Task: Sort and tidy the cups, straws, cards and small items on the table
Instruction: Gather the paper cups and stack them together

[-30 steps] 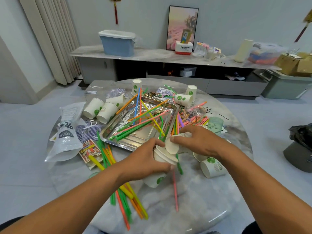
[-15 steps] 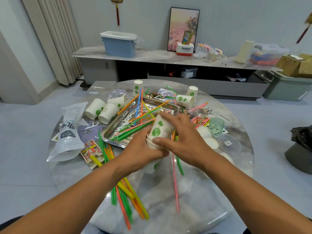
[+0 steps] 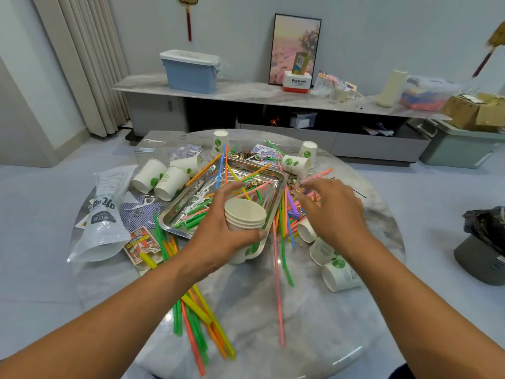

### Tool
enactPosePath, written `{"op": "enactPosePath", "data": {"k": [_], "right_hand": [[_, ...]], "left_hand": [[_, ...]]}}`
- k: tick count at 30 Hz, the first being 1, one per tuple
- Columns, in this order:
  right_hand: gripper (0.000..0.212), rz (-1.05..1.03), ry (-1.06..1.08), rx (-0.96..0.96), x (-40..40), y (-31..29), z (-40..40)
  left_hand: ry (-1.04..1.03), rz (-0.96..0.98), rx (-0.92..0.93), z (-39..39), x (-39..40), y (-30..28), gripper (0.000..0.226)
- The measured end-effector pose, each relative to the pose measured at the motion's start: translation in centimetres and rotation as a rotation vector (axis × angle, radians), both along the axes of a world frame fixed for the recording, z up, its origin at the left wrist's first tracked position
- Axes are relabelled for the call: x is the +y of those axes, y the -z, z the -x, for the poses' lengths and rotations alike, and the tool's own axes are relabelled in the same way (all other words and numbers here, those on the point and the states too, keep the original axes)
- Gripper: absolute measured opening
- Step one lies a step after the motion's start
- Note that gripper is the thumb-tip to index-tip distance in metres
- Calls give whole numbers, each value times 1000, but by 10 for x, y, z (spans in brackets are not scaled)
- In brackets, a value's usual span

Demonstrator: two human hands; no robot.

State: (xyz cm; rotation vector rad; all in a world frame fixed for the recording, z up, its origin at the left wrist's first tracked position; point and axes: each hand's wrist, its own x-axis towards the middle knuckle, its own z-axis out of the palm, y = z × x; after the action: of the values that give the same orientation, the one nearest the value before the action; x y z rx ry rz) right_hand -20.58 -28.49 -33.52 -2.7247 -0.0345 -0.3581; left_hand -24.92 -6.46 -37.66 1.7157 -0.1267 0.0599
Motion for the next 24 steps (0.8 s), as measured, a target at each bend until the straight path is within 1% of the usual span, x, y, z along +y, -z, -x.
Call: {"op": "enactPosePath", "data": {"k": [1, 3, 5, 6, 8, 10, 12, 14, 16, 17, 21, 23, 24], "right_hand": [[49, 107, 86, 129, -11, -1, -2], [72, 228, 160, 340, -26, 1, -3], [85, 257, 166, 460, -31, 8, -3], [86, 262, 158, 495, -31, 12, -4], [77, 308, 146, 509, -29, 18, -4], [59, 359, 133, 479, -27, 20, -4], [46, 349, 118, 447, -24, 19, -4], [42, 315, 94, 423, -19, 13, -4], [41, 214, 66, 404, -17, 5, -3], [38, 111, 43, 404, -17, 1, -3], [17, -516, -50, 391, -12, -4, -2], [11, -766, -37, 403, -7, -1, -2], [11, -850, -18, 413, -5, 0, -3]], "left_hand": [[-12, 1, 14, 0, -1, 1, 81], [-33, -7, 44, 1, -3, 3, 71], [-40, -30, 60, 1, -4, 6, 69], [-36, -41, 62, 1, -4, 7, 69], [-22, -65, 55, 0, -4, 8, 74], [5, -90, 40, -1, -5, 9, 82], [29, -111, 40, -1, -7, 10, 92], [38, -143, 51, -1, -7, 13, 99], [42, -170, 55, -1, -8, 17, 101], [43, -180, 58, -1, -7, 18, 101], [56, -139, 112, 0, -8, 25, 101], [32, -59, 149, 0, -9, 25, 102], [5, -10, 166, 0, -9, 24, 102]]}}
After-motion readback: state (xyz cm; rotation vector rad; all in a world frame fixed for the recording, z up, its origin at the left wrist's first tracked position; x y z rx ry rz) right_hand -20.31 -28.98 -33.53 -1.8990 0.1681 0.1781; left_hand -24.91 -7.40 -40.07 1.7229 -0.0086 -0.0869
